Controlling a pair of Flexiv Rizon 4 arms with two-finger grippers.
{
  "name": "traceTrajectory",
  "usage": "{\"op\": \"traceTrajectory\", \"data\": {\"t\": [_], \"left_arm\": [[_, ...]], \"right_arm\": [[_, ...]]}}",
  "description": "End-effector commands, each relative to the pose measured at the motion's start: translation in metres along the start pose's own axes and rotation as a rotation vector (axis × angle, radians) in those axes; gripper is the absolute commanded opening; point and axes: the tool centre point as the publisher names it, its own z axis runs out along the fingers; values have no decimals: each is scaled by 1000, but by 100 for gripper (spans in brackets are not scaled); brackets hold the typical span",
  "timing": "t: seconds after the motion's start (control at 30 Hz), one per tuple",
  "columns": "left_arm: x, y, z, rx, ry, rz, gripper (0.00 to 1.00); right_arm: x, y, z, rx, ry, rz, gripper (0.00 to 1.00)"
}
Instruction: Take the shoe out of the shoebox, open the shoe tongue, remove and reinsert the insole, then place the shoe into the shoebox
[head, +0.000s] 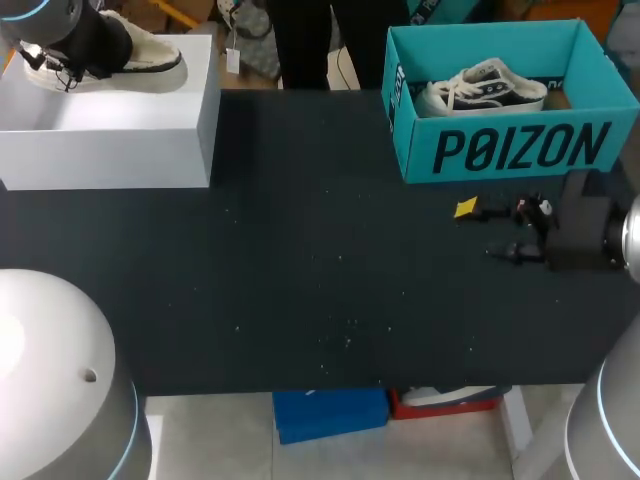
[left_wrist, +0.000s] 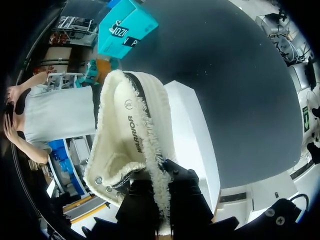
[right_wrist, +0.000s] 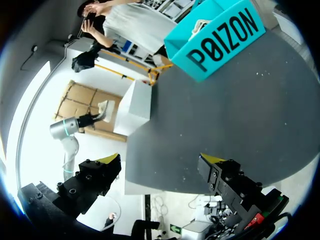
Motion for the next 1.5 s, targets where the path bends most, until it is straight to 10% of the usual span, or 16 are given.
{"op": "traceTrajectory", "data": {"t": [0.03, 1.5], "left_arm": [[-1, 15, 17, 1, 6, -13, 0], [57, 33, 155, -30, 180, -40, 0]], "right_arm": [[1, 0, 1, 0, -2, 1, 100], [1, 0, 1, 0, -2, 1, 100]]}}
